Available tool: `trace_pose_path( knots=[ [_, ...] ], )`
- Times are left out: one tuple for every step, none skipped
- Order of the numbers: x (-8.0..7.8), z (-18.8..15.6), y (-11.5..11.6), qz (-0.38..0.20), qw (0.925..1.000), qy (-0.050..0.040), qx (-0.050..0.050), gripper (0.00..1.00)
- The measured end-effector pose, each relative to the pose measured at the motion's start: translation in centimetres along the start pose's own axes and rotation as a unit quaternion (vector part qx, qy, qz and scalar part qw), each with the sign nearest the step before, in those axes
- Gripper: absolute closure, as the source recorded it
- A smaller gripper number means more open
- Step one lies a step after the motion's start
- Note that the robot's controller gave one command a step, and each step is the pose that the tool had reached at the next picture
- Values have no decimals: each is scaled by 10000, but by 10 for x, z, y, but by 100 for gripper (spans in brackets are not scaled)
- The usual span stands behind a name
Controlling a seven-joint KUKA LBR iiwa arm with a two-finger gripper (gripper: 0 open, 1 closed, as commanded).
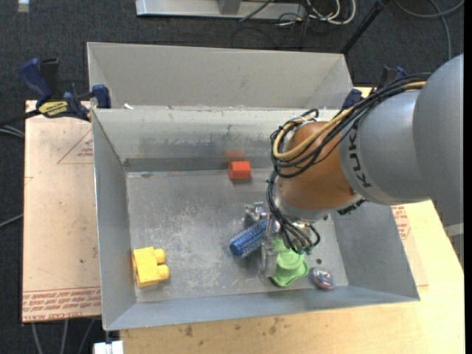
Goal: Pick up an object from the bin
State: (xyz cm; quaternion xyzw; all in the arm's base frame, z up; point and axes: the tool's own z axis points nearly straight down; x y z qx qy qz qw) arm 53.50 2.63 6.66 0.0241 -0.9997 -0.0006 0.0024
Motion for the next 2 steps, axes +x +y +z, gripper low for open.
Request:
trace_pose_path(
  knots=[
    [-3, -7, 0, -3, 10000, -31, -1, 100],
    [-30, -180, 1, 183, 9998, -78, 0, 100]
  ],
)
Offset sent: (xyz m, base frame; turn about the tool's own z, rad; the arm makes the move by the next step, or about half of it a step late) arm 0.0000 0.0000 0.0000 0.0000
